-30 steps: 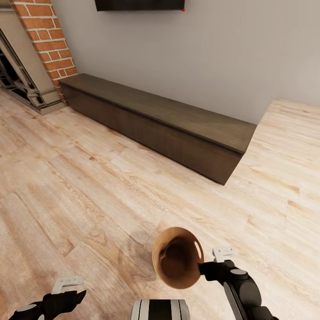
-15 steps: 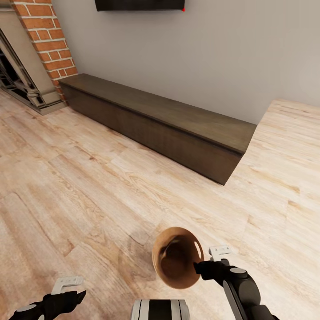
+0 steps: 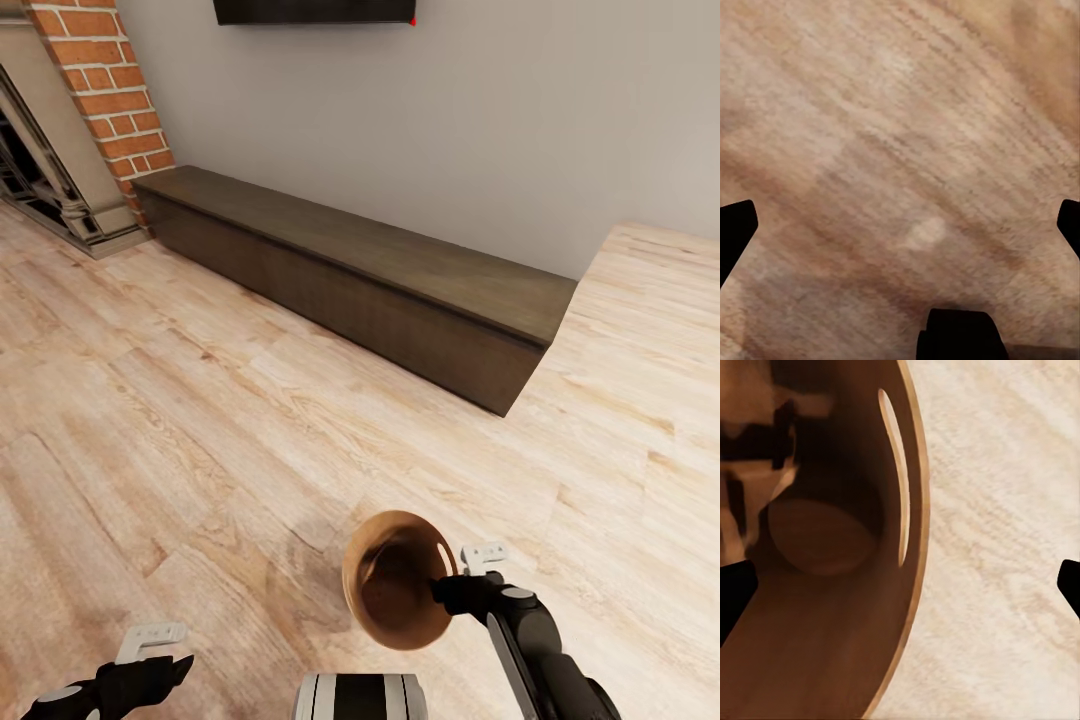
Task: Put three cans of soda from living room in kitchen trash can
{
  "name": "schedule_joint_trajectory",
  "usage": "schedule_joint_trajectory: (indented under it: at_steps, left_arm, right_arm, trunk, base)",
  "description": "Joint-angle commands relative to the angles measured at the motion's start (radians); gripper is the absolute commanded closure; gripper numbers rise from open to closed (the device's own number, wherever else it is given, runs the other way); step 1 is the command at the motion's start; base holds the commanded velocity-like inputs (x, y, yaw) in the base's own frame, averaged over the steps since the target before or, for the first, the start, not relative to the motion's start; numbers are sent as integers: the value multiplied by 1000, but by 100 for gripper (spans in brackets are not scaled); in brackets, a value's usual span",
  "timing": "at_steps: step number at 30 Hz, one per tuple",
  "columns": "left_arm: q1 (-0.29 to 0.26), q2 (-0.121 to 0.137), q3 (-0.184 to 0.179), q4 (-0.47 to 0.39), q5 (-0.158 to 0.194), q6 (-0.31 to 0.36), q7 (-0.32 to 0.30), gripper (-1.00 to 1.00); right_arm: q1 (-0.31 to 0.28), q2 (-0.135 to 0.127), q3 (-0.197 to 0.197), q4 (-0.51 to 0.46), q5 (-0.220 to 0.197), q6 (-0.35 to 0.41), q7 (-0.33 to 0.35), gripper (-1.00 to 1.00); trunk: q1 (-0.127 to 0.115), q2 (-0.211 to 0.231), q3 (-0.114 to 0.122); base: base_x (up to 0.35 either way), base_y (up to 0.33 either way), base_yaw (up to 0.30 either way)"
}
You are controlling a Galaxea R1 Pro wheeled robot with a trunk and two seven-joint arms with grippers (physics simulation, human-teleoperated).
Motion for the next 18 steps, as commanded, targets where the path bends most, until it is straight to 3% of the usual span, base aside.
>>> schedule_joint_trajectory:
  at_steps: [1,18]
  left_arm:
    - [0,0,0,0,0,0,0,-100]
    - [0,0,0,1,0,0,0,-100]
  right_arm:
    - [-6,0,0,14,0,-8,0,-100]
    - [-28,-1,-1,96,0,-58,-2,-100]
  trunk:
    - [0,0,0]
    - [0,0,0]
  base:
    - [0,0,0]
    - [0,0,0]
